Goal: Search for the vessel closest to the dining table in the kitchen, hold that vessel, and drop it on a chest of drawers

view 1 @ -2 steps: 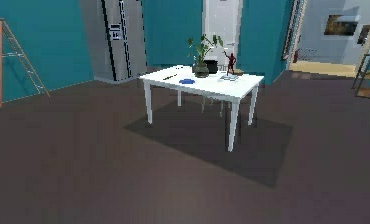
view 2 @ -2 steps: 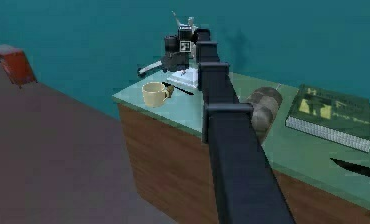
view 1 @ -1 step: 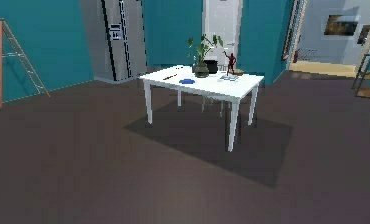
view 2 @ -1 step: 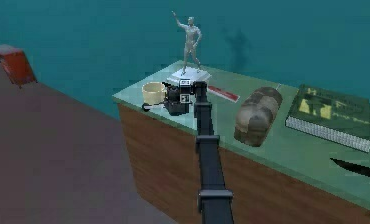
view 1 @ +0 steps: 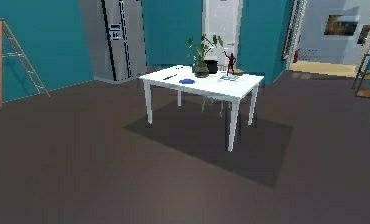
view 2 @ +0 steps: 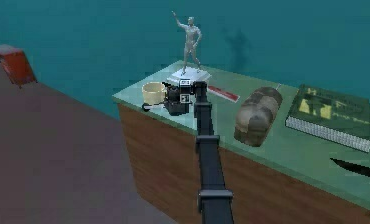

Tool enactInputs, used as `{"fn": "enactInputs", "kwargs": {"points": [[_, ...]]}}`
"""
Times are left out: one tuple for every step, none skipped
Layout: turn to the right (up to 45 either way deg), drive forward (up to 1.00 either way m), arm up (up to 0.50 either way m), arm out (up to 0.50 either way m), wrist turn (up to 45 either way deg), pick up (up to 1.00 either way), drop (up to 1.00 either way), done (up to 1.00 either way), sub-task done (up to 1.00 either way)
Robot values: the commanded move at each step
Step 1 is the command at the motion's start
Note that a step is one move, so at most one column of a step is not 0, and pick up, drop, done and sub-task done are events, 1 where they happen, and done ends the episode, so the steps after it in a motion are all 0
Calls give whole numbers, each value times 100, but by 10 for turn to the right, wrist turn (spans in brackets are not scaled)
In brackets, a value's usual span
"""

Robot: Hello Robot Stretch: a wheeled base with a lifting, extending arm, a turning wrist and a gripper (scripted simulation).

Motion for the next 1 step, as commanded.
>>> {"fn": "enactInputs", "kwargs": {"points": [[0, 0, 10, 0, 0, 0, 0, 0, 0]]}}
